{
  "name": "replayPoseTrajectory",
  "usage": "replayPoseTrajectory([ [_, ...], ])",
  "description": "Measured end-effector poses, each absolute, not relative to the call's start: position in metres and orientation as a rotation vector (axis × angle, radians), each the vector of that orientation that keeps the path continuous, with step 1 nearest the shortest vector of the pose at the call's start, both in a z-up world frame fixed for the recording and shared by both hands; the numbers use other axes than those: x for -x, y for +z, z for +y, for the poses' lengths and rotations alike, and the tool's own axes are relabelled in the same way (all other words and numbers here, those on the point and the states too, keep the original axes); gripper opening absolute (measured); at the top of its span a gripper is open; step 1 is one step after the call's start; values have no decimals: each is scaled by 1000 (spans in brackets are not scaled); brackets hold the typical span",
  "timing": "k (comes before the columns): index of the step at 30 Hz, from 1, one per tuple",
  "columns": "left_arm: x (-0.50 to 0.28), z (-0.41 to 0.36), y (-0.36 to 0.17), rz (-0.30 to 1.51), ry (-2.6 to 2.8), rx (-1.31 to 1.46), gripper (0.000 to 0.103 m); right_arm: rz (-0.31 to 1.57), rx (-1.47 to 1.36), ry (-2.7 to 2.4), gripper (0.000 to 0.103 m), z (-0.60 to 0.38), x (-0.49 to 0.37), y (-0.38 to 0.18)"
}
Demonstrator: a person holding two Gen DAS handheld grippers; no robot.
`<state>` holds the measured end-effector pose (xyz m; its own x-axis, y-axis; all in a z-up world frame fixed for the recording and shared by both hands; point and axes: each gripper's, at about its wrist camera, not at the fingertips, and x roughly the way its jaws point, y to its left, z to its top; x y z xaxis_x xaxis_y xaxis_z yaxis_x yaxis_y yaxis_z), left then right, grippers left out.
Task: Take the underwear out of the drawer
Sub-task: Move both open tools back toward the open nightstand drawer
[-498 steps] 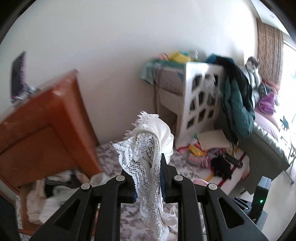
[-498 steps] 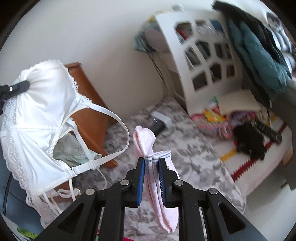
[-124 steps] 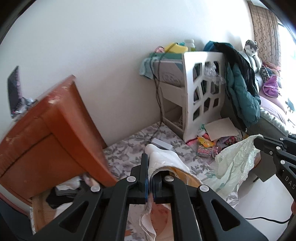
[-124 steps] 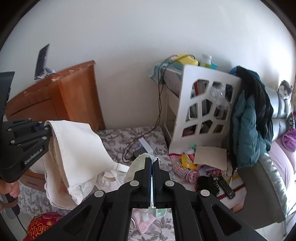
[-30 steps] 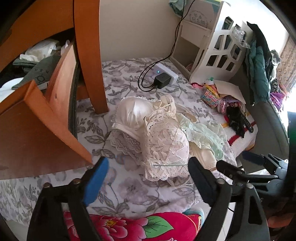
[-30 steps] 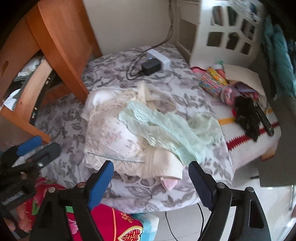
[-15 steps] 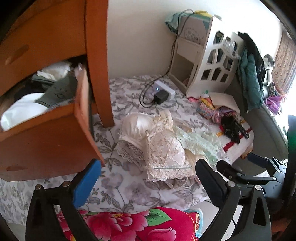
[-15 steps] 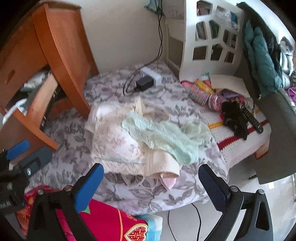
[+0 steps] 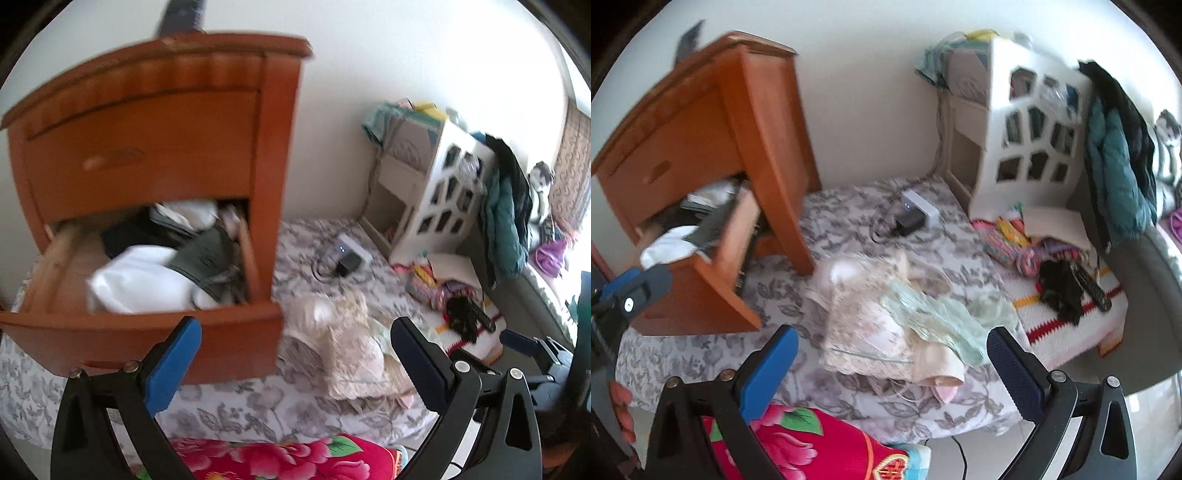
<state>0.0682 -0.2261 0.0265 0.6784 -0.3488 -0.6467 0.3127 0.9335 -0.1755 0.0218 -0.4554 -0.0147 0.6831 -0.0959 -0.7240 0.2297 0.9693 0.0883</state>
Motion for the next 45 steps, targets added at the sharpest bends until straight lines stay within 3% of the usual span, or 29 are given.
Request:
replayPoseTrajectory([
  [19,-73,-51,57,608,-78,229,103,728,-38,-13,103,-358,-19,27],
  [45,-96,54,-8,693,-24,425,103,853,61,105,103,-244,-102,34],
])
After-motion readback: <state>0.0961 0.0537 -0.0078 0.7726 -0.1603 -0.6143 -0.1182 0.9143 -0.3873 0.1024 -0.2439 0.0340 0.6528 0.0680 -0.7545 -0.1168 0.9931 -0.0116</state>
